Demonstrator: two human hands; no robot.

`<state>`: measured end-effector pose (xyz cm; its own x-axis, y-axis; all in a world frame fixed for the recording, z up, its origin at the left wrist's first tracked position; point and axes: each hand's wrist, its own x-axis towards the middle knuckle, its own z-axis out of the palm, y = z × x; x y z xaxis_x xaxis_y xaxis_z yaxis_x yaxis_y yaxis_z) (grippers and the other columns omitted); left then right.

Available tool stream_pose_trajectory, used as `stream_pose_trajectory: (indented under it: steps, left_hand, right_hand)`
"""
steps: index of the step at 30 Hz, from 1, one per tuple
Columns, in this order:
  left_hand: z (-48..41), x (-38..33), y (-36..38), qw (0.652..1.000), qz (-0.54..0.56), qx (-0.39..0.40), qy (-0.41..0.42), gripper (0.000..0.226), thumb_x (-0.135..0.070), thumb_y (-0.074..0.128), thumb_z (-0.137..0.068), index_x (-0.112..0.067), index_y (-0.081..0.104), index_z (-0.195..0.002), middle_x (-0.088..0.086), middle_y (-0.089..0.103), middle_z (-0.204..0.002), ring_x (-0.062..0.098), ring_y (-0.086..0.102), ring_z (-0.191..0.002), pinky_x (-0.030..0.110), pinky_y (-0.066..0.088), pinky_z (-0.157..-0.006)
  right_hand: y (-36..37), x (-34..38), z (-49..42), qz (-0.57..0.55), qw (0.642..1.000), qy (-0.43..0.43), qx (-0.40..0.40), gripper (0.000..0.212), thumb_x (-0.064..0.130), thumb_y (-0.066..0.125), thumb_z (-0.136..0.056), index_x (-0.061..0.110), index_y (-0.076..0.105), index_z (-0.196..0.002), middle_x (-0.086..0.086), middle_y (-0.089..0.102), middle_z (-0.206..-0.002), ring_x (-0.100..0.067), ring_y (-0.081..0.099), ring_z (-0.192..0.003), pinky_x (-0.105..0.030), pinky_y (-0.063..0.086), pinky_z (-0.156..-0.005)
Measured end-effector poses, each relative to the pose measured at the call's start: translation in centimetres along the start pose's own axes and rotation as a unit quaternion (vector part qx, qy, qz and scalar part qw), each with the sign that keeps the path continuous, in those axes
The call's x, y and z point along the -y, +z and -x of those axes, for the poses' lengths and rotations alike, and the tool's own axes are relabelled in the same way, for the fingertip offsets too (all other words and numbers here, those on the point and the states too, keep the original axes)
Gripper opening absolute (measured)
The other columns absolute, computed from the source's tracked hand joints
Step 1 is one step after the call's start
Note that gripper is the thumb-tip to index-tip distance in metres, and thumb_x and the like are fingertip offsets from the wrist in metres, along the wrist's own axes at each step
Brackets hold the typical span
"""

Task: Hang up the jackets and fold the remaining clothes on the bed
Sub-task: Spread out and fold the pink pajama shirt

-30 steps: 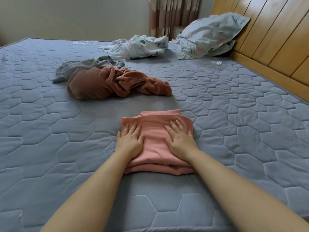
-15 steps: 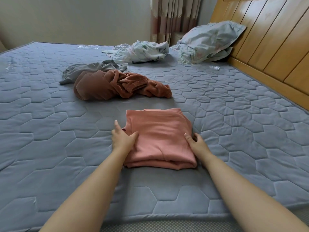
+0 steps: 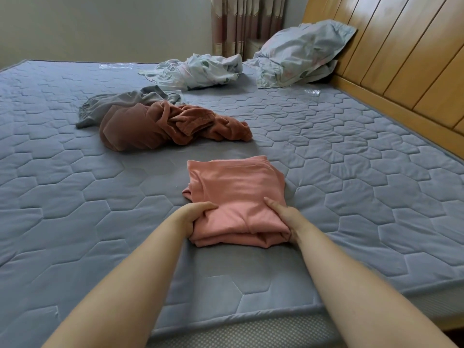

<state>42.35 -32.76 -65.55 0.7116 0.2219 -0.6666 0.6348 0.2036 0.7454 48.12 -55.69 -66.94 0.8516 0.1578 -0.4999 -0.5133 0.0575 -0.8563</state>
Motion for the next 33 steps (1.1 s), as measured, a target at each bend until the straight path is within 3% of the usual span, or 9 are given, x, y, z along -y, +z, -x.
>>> stream_pose_trajectory:
  steps: [8, 11, 13, 16, 22, 24, 27, 30, 33]
  left_hand:
    - [6.1, -7.3, 0.8, 0.973, -0.176, -0.081, 0.126, 0.004, -0.007, 0.062, -0.081, -0.010, 0.061, -0.082, 0.007, 0.060, -0.077, 0.020, 0.058, -0.068, 0.027, 0.048, -0.060]
    - [9.6, -12.0, 1.9, 0.939, -0.282, -0.068, 0.185, 0.020, -0.008, 0.062, -0.080, -0.010, 0.059, -0.099, 0.007, 0.058, -0.089, 0.023, 0.056, -0.083, 0.027, 0.043, -0.068]
    - [12.3, -15.1, 3.3, 0.886, -0.396, -0.032, 0.241, 0.018, -0.011, 0.059, -0.079, -0.006, 0.060, -0.097, 0.008, 0.060, -0.090, 0.025, 0.058, -0.086, 0.029, 0.045, -0.070]
    - [16.8, -19.6, 5.6, 0.799, -0.524, 0.029, 0.293, 0.024, -0.018, 0.057, -0.081, -0.009, 0.066, -0.102, 0.010, 0.066, -0.100, 0.028, 0.061, -0.094, 0.032, 0.050, -0.078]
    - [28.0, -32.0, 11.1, 0.668, -0.646, 0.127, 0.347, 0.023, -0.024, 0.055, -0.086, -0.009, 0.054, -0.103, 0.009, 0.062, -0.091, 0.030, 0.059, -0.087, 0.033, 0.045, -0.070]
    - [31.9, -35.8, 13.7, 0.623, -0.670, 0.172, 0.364, 0.020, -0.030, 0.056, -0.086, -0.011, 0.053, -0.092, 0.001, 0.054, -0.076, 0.025, 0.054, -0.075, 0.030, 0.039, -0.064]
    - [38.2, -39.7, 18.1, 0.497, -0.723, 0.245, 0.413, 0.025, -0.031, 0.057, -0.085, -0.008, 0.059, -0.077, 0.000, 0.050, -0.066, 0.024, 0.053, -0.066, 0.028, 0.038, -0.054]
    - [44.5, -40.7, 22.6, 0.317, -0.769, 0.296, 0.470, 0.020, -0.014, 0.056, -0.084, -0.011, 0.049, -0.065, 0.001, 0.044, -0.060, 0.021, 0.045, -0.055, 0.025, 0.031, -0.044]
    - [50.1, -39.8, 26.7, 0.165, -0.771, 0.321, 0.525, 0.005, -0.013, 0.057, -0.081, -0.011, 0.055, -0.077, 0.003, 0.052, -0.068, 0.022, 0.049, -0.060, 0.028, 0.038, -0.051]
  right_hand:
    - [3.1, 2.1, 3.0, 0.121, 0.982, 0.034, -0.140, 0.036, 0.019, 0.073, -0.081, -0.003, 0.065, -0.109, -0.018, 0.067, -0.107, -0.030, 0.064, -0.100, -0.038, 0.052, -0.088]
    - [3.5, 5.1, 6.7, 0.198, 0.968, 0.045, -0.145, 0.017, 0.019, 0.066, -0.081, 0.007, 0.061, -0.071, -0.010, 0.061, -0.071, -0.022, 0.056, -0.078, -0.029, 0.043, -0.061]
    - [3.7, 8.1, 10.1, 0.215, 0.966, 0.050, -0.135, 0.015, 0.020, 0.066, -0.078, 0.010, 0.056, -0.079, -0.008, 0.056, -0.077, -0.021, 0.053, -0.082, -0.027, 0.034, -0.057]
    - [2.6, 13.5, 14.2, 0.276, 0.946, 0.037, -0.164, 0.054, 0.014, 0.064, -0.085, 0.002, 0.042, -0.133, -0.018, 0.052, -0.130, -0.030, 0.050, -0.122, -0.026, 0.040, -0.085]
    - [0.6, 28.5, 26.2, 0.382, 0.878, -0.178, -0.226, 0.102, 0.024, 0.075, -0.078, 0.008, 0.007, -0.151, -0.015, 0.003, -0.159, -0.026, 0.006, -0.147, -0.037, 0.015, -0.117]
    - [0.0, 33.0, 30.8, 0.425, 0.842, -0.242, -0.228, 0.109, 0.027, 0.080, -0.073, 0.009, 0.006, -0.151, -0.010, 0.007, -0.158, -0.019, 0.006, -0.146, -0.038, 0.015, -0.118]
    - [-1.7, 37.7, 37.3, 0.384, 0.849, -0.237, -0.275, 0.097, 0.033, 0.077, -0.071, 0.011, 0.022, -0.148, 0.001, 0.029, -0.143, -0.009, 0.023, -0.133, -0.031, 0.022, -0.111]
    - [-4.5, 39.9, 43.4, 0.352, 0.835, -0.179, -0.384, 0.033, 0.025, 0.060, -0.077, 0.040, 0.059, -0.106, -0.005, 0.057, -0.116, -0.027, 0.051, -0.115, -0.030, 0.044, -0.090]
    - [-6.2, 39.4, 50.3, 0.318, 0.803, -0.140, -0.485, 0.030, 0.001, 0.052, -0.086, 0.025, 0.068, -0.096, -0.006, 0.059, -0.103, -0.027, 0.054, -0.101, -0.020, 0.037, -0.077]
